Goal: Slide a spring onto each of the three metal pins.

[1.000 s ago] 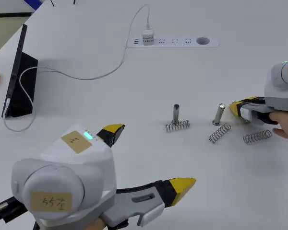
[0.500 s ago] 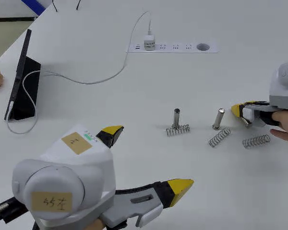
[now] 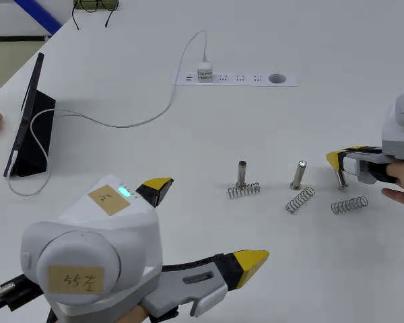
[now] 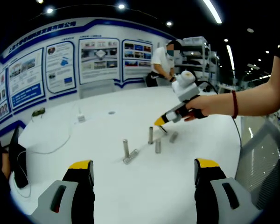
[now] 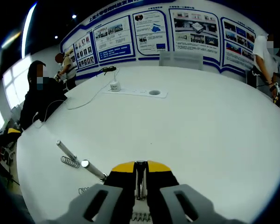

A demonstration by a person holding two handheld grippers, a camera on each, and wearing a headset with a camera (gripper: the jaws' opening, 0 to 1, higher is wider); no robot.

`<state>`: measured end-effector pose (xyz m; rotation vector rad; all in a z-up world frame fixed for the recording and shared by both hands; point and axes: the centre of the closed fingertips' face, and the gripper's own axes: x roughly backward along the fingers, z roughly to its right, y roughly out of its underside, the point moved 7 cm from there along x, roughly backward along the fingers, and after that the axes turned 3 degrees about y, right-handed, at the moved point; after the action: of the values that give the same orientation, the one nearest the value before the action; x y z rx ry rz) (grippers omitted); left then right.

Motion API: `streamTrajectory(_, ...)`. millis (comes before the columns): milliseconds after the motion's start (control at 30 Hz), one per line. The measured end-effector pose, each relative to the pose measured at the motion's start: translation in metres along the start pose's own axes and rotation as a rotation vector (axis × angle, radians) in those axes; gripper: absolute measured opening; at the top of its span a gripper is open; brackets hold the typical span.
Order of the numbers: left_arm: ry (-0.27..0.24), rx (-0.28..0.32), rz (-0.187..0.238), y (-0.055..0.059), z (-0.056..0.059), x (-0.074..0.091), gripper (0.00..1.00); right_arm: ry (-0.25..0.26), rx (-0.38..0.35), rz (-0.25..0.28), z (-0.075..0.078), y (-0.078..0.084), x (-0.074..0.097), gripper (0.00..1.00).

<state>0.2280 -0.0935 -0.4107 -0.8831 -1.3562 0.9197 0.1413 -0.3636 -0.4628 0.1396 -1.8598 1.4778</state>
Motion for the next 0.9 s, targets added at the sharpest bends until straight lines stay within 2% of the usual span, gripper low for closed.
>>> streamTrajectory(333, 0.0, -0.002, 0.011, -0.002, 0.002, 0.004, 0.9, 0.005, 0.028, -0.001, -0.001, -0.002, 0.018, 0.08)
streamTrajectory(900, -0.002, -0.014, 0.008, -0.003, 0.002, 0.009, 0.87, 0.02, 0.076, -0.038, -0.003, 0.006, 0.035, 0.09)
